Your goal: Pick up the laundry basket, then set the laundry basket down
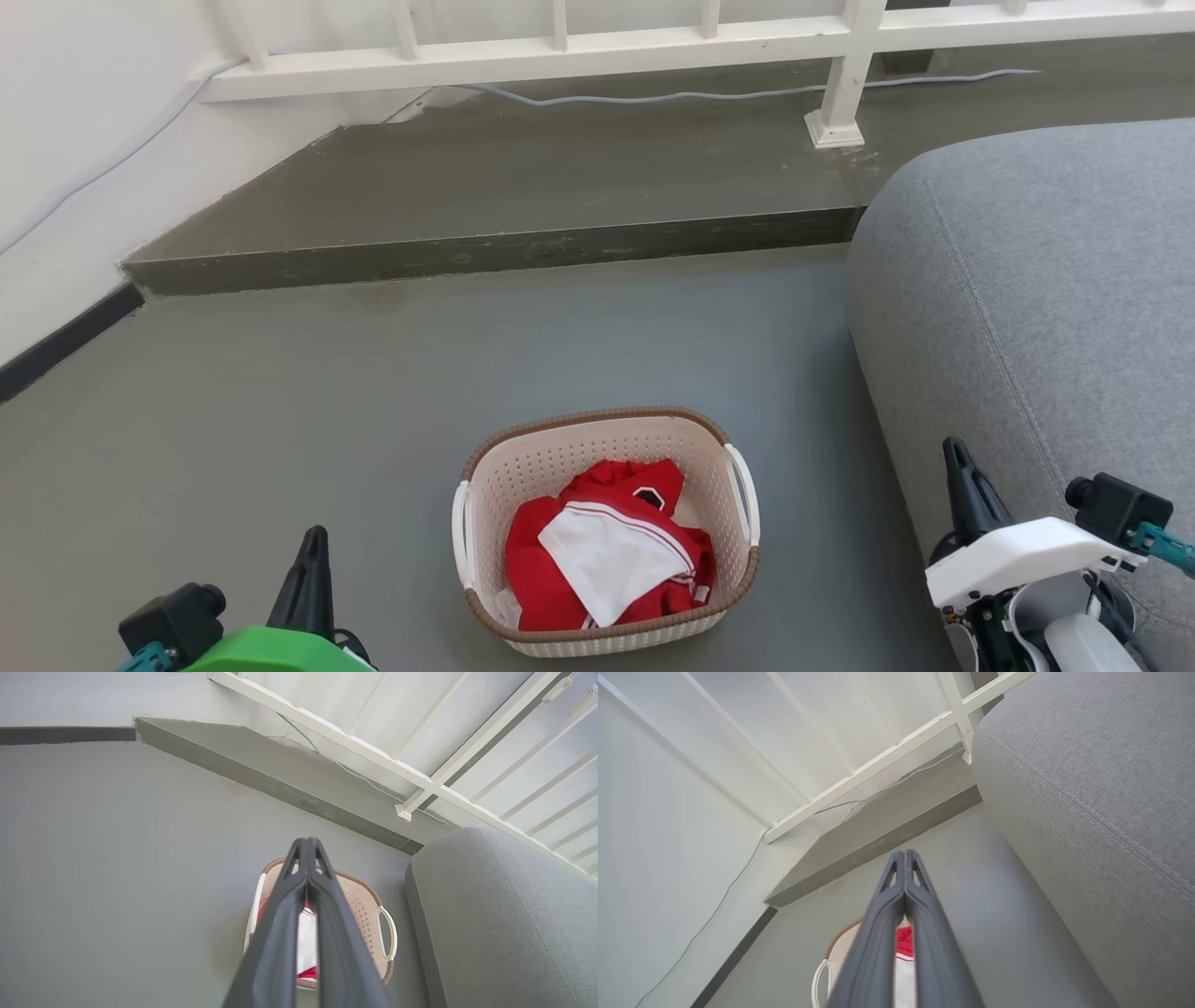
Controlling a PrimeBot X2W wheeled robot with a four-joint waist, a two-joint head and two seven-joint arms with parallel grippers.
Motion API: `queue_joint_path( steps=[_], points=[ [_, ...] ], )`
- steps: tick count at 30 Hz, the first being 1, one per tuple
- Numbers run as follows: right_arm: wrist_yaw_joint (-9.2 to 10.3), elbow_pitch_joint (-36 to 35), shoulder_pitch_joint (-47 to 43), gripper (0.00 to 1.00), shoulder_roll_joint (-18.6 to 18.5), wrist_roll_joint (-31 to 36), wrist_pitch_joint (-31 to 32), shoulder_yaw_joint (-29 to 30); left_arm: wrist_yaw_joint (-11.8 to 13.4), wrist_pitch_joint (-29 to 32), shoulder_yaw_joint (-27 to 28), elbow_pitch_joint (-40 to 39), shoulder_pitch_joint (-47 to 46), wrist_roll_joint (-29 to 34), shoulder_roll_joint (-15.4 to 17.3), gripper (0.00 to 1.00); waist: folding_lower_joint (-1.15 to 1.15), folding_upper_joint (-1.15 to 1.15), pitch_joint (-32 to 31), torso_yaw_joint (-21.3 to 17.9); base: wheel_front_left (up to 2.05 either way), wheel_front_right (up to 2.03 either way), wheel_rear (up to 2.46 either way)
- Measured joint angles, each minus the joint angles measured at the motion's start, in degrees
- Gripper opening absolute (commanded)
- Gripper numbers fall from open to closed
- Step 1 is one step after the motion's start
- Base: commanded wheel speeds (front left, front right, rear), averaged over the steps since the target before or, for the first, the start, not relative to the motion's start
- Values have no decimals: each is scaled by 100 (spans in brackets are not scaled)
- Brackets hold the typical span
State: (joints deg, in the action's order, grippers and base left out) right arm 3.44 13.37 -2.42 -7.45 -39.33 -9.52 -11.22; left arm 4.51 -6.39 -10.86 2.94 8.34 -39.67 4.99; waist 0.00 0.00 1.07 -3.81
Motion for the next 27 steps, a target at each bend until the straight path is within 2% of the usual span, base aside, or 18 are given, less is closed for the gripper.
queue_joint_path(
  steps=[27],
  points=[
    [-352, 16, 170, 0, 56, -2053, 498, 570, -349, 331, 360, 352, -327, -2112, 31, 0, 0, 0, -30, 141, 0, 0, 0]
  ],
)
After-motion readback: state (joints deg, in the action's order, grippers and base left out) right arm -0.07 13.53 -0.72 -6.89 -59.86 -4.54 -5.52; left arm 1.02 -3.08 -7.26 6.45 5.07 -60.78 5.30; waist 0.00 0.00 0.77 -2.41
